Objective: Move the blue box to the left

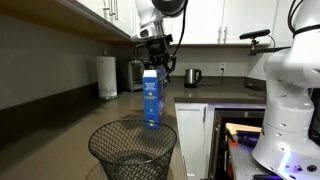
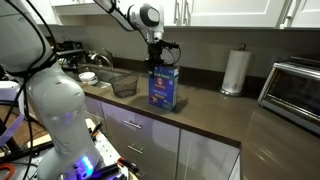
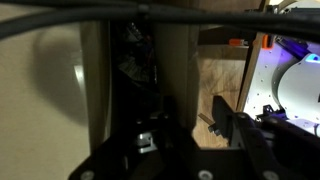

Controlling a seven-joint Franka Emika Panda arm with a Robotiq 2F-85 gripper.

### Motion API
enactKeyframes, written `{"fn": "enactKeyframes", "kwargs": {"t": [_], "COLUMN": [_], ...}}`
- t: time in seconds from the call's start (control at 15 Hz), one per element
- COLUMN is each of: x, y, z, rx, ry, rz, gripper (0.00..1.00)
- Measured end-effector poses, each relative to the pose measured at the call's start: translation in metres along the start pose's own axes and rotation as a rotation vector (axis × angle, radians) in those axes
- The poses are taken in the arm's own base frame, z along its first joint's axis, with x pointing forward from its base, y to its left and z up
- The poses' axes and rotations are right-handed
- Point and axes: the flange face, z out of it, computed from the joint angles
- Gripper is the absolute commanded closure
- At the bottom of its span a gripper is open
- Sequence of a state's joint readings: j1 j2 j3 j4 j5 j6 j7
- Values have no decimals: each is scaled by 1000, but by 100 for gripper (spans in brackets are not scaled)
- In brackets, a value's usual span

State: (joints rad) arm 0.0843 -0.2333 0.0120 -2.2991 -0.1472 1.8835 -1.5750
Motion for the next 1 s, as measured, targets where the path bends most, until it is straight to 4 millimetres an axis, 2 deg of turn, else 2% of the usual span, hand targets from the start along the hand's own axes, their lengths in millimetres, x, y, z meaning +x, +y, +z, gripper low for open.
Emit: {"fn": "enactKeyframes", "kwargs": {"t": [0.2,0.33,0.6,1.0], "x": [0,1,1,-1], "y": [-3,-5,-13,-30], "z": [-2,-5,-14,-40], "rx": [-2,-8,-30,-75], "ry": [-2,-4,-7,-15], "rz": [0,-1,2,16], "gripper": [5,0,0,0]}}
